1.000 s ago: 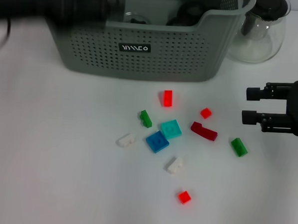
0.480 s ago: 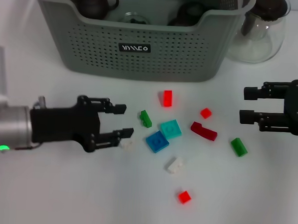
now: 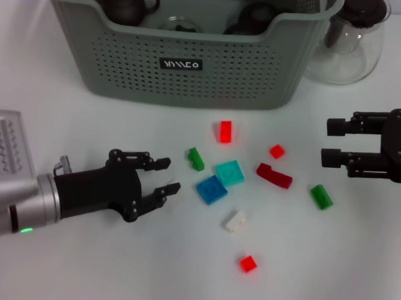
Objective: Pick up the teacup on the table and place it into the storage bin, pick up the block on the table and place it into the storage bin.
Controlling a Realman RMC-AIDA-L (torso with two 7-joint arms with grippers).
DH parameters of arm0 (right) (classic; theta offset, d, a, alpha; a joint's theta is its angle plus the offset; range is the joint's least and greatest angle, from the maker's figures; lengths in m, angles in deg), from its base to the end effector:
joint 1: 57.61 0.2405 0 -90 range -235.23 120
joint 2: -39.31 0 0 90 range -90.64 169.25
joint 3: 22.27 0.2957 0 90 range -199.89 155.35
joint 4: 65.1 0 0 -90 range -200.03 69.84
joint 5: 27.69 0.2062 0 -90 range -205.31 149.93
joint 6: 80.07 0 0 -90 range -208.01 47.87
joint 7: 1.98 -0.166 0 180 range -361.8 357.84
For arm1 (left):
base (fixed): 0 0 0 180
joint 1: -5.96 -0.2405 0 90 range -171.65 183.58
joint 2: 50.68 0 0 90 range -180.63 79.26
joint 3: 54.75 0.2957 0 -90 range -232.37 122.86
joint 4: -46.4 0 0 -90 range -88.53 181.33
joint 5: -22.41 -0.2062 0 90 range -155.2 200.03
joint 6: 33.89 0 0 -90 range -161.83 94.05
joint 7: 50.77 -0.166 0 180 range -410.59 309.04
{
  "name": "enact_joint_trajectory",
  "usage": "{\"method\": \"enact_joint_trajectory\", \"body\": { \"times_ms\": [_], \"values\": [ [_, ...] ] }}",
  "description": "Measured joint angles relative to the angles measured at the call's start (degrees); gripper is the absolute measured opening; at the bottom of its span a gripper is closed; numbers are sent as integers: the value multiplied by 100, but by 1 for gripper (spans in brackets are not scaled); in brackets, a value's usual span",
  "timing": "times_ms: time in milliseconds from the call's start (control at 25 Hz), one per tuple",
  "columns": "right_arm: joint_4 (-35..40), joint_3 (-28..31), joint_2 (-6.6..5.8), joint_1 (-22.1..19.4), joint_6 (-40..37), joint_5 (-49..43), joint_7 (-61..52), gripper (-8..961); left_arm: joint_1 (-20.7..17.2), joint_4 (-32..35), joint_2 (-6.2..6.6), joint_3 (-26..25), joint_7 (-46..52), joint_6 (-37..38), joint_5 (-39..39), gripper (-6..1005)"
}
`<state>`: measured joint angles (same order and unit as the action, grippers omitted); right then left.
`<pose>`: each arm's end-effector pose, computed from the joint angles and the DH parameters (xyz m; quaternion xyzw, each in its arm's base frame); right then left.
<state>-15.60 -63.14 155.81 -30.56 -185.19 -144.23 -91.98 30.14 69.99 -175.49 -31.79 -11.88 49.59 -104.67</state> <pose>0.2770 0.3200 0.0055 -0.9504 0.2167 0.2188 0.0444 -0.3291 0.2801 -0.1117 -0.9521 -0.0944 -0.2107 0.2005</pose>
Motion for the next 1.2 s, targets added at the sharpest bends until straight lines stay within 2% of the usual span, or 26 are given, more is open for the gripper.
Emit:
{"method": "enact_joint_trajectory", "body": {
  "times_ms": [80,520,960,1160,1200],
  "values": [
    [-17,0,-10,0,6,0,0,681,-25,-115,0,-5,-178,-109,-4,418],
    [-25,0,-22,2,-8,0,0,682,-40,-433,0,-11,-319,-664,-16,423],
    [-22,0,-23,1,-17,0,0,680,-45,-442,0,-18,-269,-702,-17,379],
    [-19,0,-23,-5,-21,0,0,681,0,-412,0,-15,108,-749,-35,180],
    [-19,0,-23,-6,-22,0,0,681,8,-399,3,-14,232,-738,-44,177]
  ]
}}
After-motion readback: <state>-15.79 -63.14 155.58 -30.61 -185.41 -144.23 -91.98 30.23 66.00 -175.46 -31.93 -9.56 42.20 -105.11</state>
